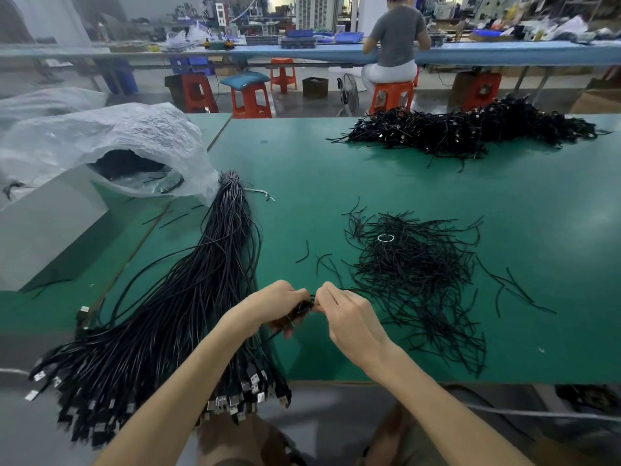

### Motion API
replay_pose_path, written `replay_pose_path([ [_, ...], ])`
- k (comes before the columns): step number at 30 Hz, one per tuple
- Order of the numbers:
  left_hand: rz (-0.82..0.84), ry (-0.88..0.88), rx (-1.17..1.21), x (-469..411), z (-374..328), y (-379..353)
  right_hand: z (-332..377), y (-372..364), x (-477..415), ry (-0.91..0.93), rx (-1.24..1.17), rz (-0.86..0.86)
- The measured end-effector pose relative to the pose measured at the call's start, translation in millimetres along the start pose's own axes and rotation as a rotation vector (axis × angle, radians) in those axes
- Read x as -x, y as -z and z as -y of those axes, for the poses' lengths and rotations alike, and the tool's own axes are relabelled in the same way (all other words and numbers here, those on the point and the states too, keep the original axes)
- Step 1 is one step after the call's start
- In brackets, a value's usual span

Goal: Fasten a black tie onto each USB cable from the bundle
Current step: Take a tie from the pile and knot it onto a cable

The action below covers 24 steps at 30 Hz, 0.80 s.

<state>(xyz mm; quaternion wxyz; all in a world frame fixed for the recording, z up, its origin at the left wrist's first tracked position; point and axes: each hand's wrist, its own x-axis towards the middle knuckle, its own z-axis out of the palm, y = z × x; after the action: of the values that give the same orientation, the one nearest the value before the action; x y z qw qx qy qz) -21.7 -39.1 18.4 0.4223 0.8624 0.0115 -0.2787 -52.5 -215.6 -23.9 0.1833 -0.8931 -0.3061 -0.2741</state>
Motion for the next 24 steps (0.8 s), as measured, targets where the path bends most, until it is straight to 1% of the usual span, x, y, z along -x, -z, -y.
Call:
replay_pose_path([
  [3, 0.034, -0.075, 0.074, -2.3, 3.5, -5.1, -4.4, -2.5, 3.1, -0.041, -0.048, -0.031],
  [5, 0.015, -0.123, 0.102, -2.6, 6.6, -8.7, -8.0, -1.9, 4.8, -0.105, -0.099, -0.016],
  [7, -0.008, -0.156, 0.152, -3.9, 9.5, -12.7, -9.9, -1.0, 4.9, -0.247, -0.239, 0.050],
  [9, -0.054, -0.159, 0.227, -5.2, 11.0, -17.7, -11.5, -2.1, 3.9, -0.425, -0.454, 0.124],
  [13, -0.177, -0.157, 0.376, -7.2, 11.0, -27.3, -8.6, -4.4, -0.3, -0.690, -0.726, 0.126],
  [17, -0.171, -0.168, 0.541, -8.1, 10.1, -33.4, -8.3, -3.4, -0.2, -0.832, -0.877, 0.116],
  [20, -0.185, -0.169, 0.614, -7.9, 8.8, -37.2, -7.6, -1.1, -0.2, -0.929, -0.962, 0.143],
  [22, -0.189, -0.166, 0.623, -9.0, 8.5, -39.3, -8.0, 0.3, 0.8, -0.975, -0.997, 0.167],
  [24, -0.196, -0.156, 0.578, -10.2, 8.5, -40.0, -10.2, 2.4, 2.5, -1.001, -1.024, 0.183],
])
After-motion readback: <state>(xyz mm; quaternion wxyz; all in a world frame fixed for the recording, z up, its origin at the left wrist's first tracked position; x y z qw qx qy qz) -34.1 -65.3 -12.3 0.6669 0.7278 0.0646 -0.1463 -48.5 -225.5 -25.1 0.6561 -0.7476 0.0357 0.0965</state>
